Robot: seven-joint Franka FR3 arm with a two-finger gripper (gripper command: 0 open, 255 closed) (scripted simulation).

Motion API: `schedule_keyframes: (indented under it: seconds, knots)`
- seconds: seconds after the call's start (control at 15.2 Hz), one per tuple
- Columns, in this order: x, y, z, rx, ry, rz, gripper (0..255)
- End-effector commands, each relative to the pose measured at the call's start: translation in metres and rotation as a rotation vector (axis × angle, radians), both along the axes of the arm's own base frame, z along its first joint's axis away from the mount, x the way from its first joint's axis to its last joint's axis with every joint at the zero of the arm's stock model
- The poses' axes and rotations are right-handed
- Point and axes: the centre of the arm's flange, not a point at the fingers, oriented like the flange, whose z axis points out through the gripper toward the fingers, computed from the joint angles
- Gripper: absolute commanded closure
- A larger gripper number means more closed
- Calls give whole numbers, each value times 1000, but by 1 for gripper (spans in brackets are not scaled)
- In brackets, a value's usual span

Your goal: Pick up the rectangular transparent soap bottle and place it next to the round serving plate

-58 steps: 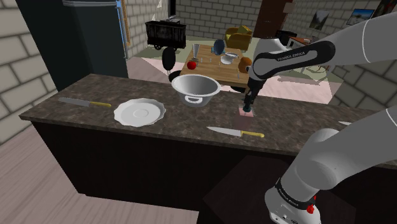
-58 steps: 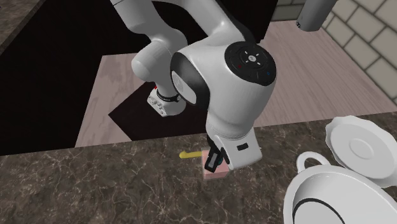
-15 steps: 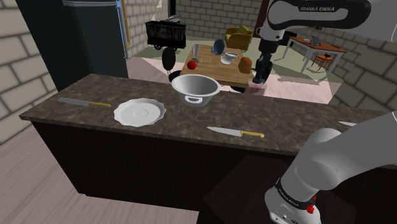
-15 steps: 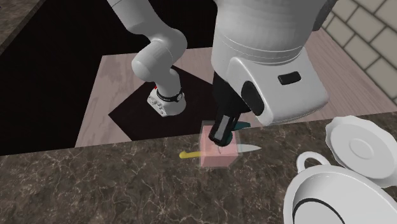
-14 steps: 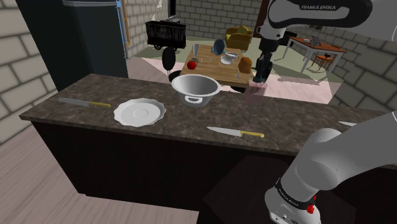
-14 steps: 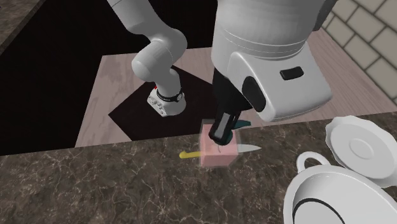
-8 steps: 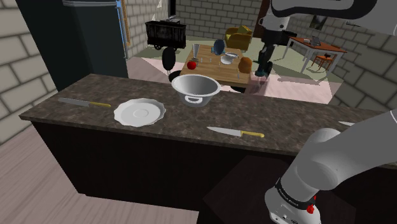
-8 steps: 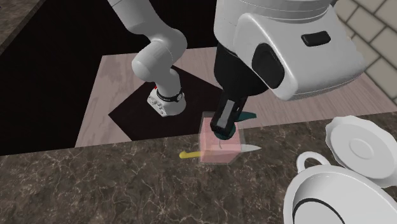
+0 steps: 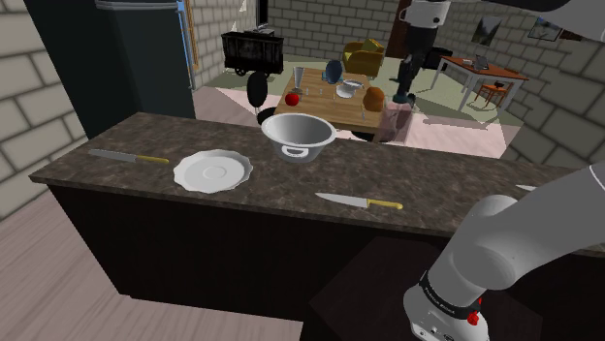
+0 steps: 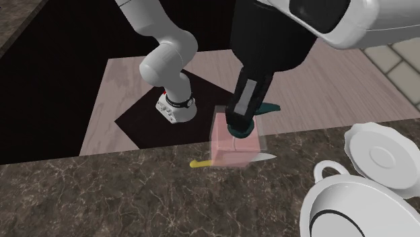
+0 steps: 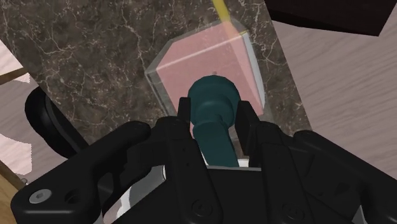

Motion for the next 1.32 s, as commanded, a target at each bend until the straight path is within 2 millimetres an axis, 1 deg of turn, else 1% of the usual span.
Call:
schedule_keyframes:
  seconds: [0.0, 1.25]
  knots:
    - [0, 0, 7, 0, 0, 0, 255]
    - [150, 201, 9, 0, 0, 0, 255]
